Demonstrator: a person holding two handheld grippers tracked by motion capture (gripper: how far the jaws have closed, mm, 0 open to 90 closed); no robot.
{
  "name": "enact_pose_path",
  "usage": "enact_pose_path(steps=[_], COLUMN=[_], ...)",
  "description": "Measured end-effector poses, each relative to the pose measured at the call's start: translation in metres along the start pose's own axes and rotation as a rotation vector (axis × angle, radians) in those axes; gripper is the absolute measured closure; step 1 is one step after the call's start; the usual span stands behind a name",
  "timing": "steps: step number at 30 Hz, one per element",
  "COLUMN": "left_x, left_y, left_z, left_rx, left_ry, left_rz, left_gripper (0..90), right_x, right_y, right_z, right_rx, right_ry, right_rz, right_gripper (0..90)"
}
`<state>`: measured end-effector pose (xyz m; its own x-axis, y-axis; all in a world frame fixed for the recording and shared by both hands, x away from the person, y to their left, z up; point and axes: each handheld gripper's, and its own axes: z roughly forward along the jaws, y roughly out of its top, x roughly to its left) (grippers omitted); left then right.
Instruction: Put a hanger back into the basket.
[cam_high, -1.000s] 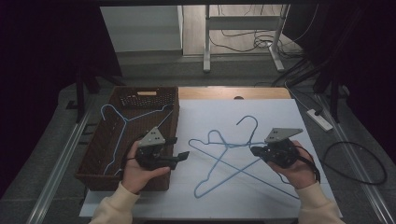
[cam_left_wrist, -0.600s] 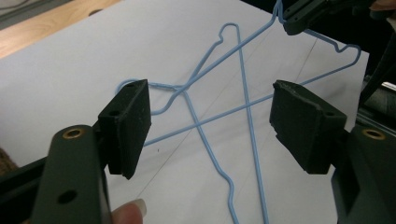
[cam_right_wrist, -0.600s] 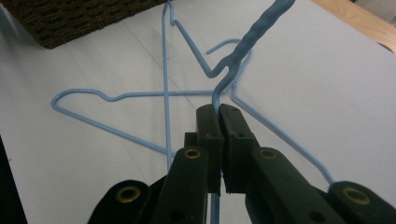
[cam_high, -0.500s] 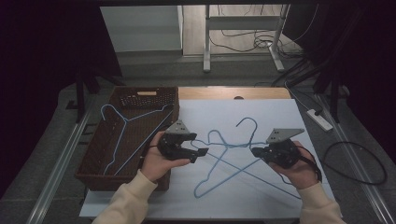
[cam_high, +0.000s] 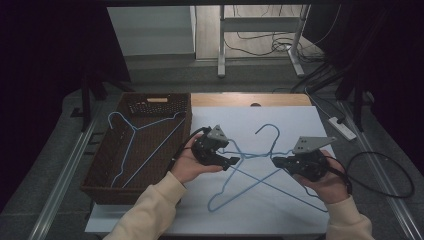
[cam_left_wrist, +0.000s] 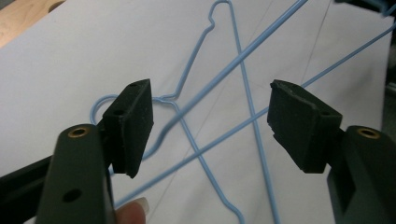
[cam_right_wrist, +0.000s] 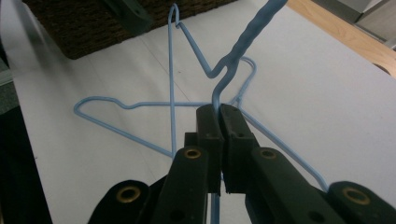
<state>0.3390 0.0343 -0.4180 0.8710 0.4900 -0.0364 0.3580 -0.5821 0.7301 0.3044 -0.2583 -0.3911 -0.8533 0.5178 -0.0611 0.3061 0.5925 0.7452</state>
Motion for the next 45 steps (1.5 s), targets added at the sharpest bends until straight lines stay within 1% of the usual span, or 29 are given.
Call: enact_pose_path(steps=[5, 10, 11, 13, 16, 17, 18, 20, 24, 27, 30, 31, 34, 35, 36, 37, 38, 39, 41, 42, 45], left_x=[0.000, -0.001, -0.002, -0.003, -0.007, -0.007, -0.009, -0.013, -0.021, -0.026, -0.029, -0.031, -0.032, -0.031, -0.031, -0.030, -0.030, -0.030, -0.029, -0.029, -0.027], left_y=[0.003, 0.003, 0.003, 0.002, 0.002, 0.002, 0.002, 0.003, 0.004, 0.003, 0.003, 0.004, 0.004, 0.004, 0.004, 0.004, 0.004, 0.003, 0.003, 0.003, 0.003], left_z=[0.009, 0.018, 0.019, 0.022, 0.024, 0.024, 0.024, 0.023, 0.023, 0.023, 0.022, 0.021, 0.013, 0.011, 0.011, 0.004, 0.004, -0.002, -0.007, -0.007, -0.020], left_rx=[0.010, 0.047, 0.061, 0.078, 0.108, 0.117, 0.121, 0.141, 0.173, 0.202, 0.214, 0.210, 0.187, 0.179, 0.179, 0.160, 0.160, 0.145, 0.130, 0.130, 0.083], left_ry=[0.002, 0.008, 0.011, 0.028, 0.055, 0.051, 0.052, 0.053, 0.047, 0.044, 0.021, 0.016, 0.007, 0.008, 0.008, 0.005, 0.005, 0.012, 0.010, 0.010, -0.003], left_rz=[0.037, 0.077, 0.091, 0.105, 0.121, 0.131, 0.142, 0.177, 0.221, 0.247, 0.242, 0.231, 0.198, 0.188, 0.188, 0.158, 0.158, 0.136, 0.112, 0.112, 0.071], left_gripper=[36.0, 42.6, 46.5, 51.1, 67.3, 70.8, 72.3, 75.2, 80.6, 83.5, 85.9, 86.5, 86.7, 86.8, 86.8, 86.8, 86.9, 86.9, 86.9, 86.9, 86.9], right_x=[0.000, -0.001, -0.001, -0.001, -0.004, -0.005, -0.006, -0.010, -0.014, -0.016, -0.018, -0.018, -0.019, -0.020, -0.020, -0.020, -0.020, -0.020, -0.019, -0.019, -0.015], right_y=[0.000, 0.000, 0.000, 0.000, -0.002, -0.003, -0.004, -0.007, -0.010, -0.014, -0.017, -0.018, -0.018, -0.019, -0.019, -0.019, -0.019, -0.019, -0.019, -0.019, -0.020], right_z=[-0.003, -0.004, -0.004, -0.004, -0.004, -0.004, -0.003, -0.002, 0.000, 0.005, 0.011, 0.013, 0.013, 0.011, 0.010, 0.008, 0.008, 0.004, 0.000, 0.000, -0.005], right_rx=[-0.009, -0.017, -0.019, -0.021, -0.022, -0.019, -0.018, -0.022, -0.016, -0.007, -0.001, -0.004, -0.042, -0.064, -0.078, -0.101, -0.101, -0.144, -0.185, -0.185, -0.229], right_ry=[0.017, 0.043, 0.047, 0.052, 0.064, 0.065, 0.065, 0.059, 0.027, 0.007, -0.024, -0.036, -0.049, -0.061, -0.060, -0.063, -0.063, -0.073, -0.069, -0.069, -0.100], right_rz=[-0.002, -0.002, -0.003, -0.005, 0.002, 0.011, 0.014, 0.023, 0.031, 0.038, 0.046, 0.049, 0.063, 0.073, 0.078, 0.084, 0.084, 0.096, 0.096, 0.096, 0.102], right_gripper=[88.3, 88.3, 88.3, 88.3, 88.3, 88.2, 88.2, 88.2, 87.9, 87.4, 85.8, 84.8, 80.9, 77.4, 75.4, 70.5, 70.5, 61.8, 56.6, 56.6, 45.1])
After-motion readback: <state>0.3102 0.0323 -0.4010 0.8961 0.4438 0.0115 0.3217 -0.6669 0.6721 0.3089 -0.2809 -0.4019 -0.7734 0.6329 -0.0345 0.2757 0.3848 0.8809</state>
